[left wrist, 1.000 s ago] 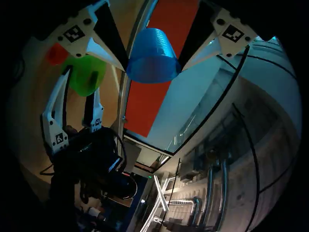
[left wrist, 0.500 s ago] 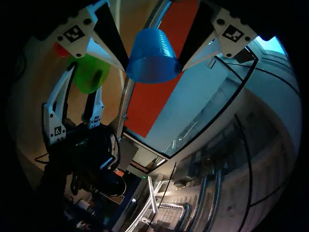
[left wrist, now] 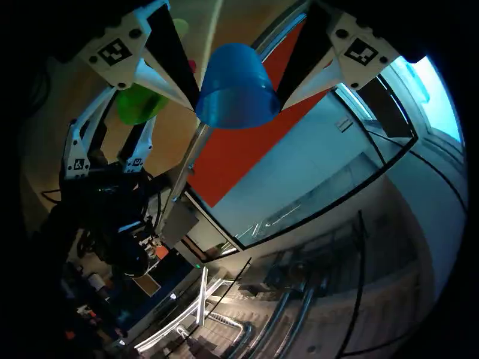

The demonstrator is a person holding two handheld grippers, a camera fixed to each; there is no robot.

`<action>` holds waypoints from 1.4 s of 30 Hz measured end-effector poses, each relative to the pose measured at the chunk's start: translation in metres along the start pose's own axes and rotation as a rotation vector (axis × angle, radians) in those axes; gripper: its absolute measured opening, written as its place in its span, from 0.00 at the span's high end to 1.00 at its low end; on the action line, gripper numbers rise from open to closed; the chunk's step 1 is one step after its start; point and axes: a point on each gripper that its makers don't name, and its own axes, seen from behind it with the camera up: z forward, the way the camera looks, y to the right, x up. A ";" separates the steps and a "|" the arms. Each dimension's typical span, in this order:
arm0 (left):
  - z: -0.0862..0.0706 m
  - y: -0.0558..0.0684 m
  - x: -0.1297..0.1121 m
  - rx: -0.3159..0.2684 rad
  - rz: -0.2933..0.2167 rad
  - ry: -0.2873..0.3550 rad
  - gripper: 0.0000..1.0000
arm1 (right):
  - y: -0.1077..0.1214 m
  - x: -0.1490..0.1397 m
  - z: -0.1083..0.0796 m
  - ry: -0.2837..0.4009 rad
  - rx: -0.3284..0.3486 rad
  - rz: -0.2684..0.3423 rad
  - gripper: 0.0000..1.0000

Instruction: Pour water

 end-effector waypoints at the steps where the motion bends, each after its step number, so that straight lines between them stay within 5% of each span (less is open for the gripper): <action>1: 0.000 0.000 -0.001 0.000 -0.016 -0.002 0.12 | 0.000 0.000 0.000 0.001 0.000 -0.001 0.12; 12: 0.000 0.001 -0.008 -0.008 -0.201 -0.025 0.13 | 0.000 0.005 -0.001 0.007 -0.003 -0.007 0.12; 36: -0.006 -0.001 -0.017 -0.042 -0.513 -0.032 0.13 | 0.003 0.011 -0.003 0.020 -0.009 -0.014 0.12; 42: -0.007 -0.004 -0.021 -0.041 -0.543 -0.040 0.12 | 0.003 0.012 -0.004 0.019 -0.009 -0.017 0.12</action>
